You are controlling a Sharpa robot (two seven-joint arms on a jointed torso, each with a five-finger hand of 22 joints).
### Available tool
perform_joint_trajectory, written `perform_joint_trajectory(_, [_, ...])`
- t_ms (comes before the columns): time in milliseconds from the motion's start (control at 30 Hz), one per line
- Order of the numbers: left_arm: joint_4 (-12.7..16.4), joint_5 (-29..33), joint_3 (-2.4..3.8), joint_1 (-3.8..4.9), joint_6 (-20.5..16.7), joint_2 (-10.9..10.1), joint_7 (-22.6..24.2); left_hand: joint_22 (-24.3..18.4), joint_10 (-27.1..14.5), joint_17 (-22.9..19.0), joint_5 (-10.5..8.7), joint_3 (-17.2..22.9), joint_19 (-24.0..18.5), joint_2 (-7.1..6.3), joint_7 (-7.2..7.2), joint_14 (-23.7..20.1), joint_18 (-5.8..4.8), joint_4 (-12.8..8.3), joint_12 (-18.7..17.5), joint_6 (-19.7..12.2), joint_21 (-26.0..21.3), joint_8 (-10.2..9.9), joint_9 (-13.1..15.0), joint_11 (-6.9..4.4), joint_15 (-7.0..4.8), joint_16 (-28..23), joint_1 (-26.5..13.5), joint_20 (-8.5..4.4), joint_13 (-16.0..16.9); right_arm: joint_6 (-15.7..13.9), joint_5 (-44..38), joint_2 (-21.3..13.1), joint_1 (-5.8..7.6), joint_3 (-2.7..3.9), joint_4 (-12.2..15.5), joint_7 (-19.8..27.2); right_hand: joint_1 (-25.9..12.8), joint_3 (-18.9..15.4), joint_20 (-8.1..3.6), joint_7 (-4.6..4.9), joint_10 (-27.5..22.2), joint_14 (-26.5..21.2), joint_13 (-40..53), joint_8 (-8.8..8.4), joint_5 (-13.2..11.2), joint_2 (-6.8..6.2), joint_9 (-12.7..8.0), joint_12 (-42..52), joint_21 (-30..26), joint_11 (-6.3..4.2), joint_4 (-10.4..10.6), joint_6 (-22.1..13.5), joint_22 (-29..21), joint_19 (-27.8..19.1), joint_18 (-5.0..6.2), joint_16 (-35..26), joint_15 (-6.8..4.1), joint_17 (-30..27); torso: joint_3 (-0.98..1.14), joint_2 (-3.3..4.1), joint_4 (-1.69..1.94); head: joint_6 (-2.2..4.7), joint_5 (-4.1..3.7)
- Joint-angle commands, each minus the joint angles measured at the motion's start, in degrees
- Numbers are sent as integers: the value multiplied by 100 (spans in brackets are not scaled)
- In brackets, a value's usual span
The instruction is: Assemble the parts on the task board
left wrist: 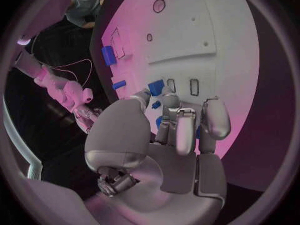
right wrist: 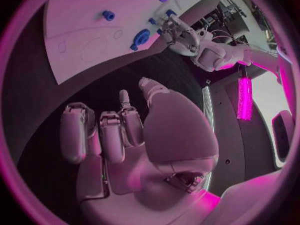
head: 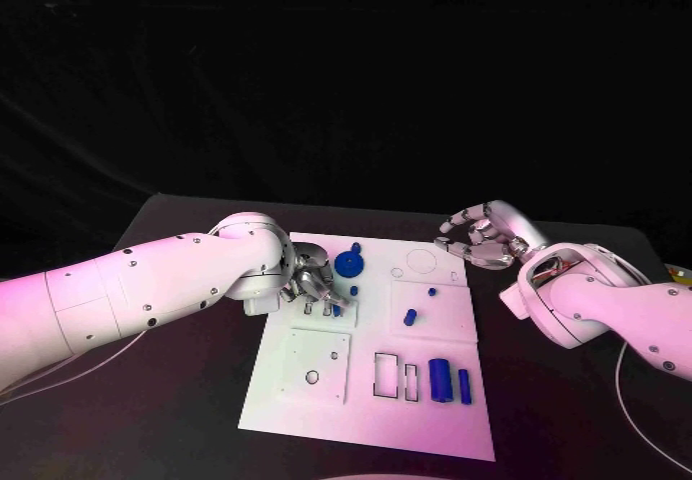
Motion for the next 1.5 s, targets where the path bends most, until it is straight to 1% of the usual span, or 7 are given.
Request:
perform_joint_trajectory(33, [2,25,0,5,102,28,25,11,26,666,23,417,33,-92,-26,325,-67,0,25,-24,24,-48,47,-8,-45,23,165,-8,-5,106,-56,7,-15,0,-3,18,48,17,-17,-24,-28,480,425,35,42,-7,11,-30,-3,-29,19,11,475,-30,14,-27,-47,986,-2,0,1,-9,-4])
perform_joint_trajectory(367, [-10,84,-4,5,116,43,58,43,80,746,12,2027,36,-491,-72,352,-70,-74,34,5,32,7,348,-50,-80,53,494,-37,8,118,-24,15,-29,0,-21,42,67,22,-19,-23,-36,479,416,40,93,-8,15,-39,-12,-29,17,0,469,-33,16,-29,-47,978,-2,-4,-1,-25,0])
perform_joint_trajectory(500, [-10,132,-5,4,85,17,66,50,140,856,5,2373,39,-487,-103,391,-72,-156,36,-17,32,115,519,-80,-105,101,649,-60,0,110,21,14,-35,0,-28,58,67,22,-19,-23,-36,479,416,40,93,-8,15,-39,-12,-29,17,0,469,-33,16,-29,-47,978,2,-7,0,-24,-2])
perform_joint_trajectory(867, [85,416,-5,0,-193,-156,28,80,197,880,-2,2620,57,-454,-101,400,-79,-241,45,-55,42,187,648,-79,-109,112,724,-67,4,84,84,0,-44,0,-35,86,71,23,-20,-22,-35,477,416,43,112,-8,16,-39,-23,-29,18,-3,462,-38,18,-31,-47,970,1,-1,-2,7,7])
perform_joint_trajectory(1033, [216,382,-3,-2,-338,-304,-28,108,226,934,2,2717,78,-506,-110,421,-83,-290,49,-60,54,226,712,-89,-116,135,735,-72,-8,75,91,-13,-45,0,-48,84,70,22,-20,-22,-34,477,417,44,117,-8,17,-38,-21,-28,21,-4,464,-37,17,-31,-47,970,2,-6,5,16,3])
perform_joint_trajectory(1267, [374,311,-3,-9,-621,-443,-34,237,365,1078,14,3309,181,-751,-136,481,-107,-473,85,-23,107,311,885,-125,-152,199,687,-108,4,77,95,-22,-50,0,-72,77,72,22,-20,-21,-37,477,414,45,120,-9,18,-41,-26,-28,21,-6,460,-40,18,-32,-47,967,2,-23,41,36,0])
perform_joint_trajectory(1500, [487,129,-8,-33,-895,-485,-20,434,516,1190,38,3645,323,-922,-174,525,-145,-607,155,67,181,354,976,-165,-188,247,524,-141,63,84,96,-23,-61,0,-83,73,72,22,-20,-21,-41,476,409,45,123,-10,18,-46,-35,-28,22,-7,452,-45,21,-33,-47,966,-2,-33,33,10,22])
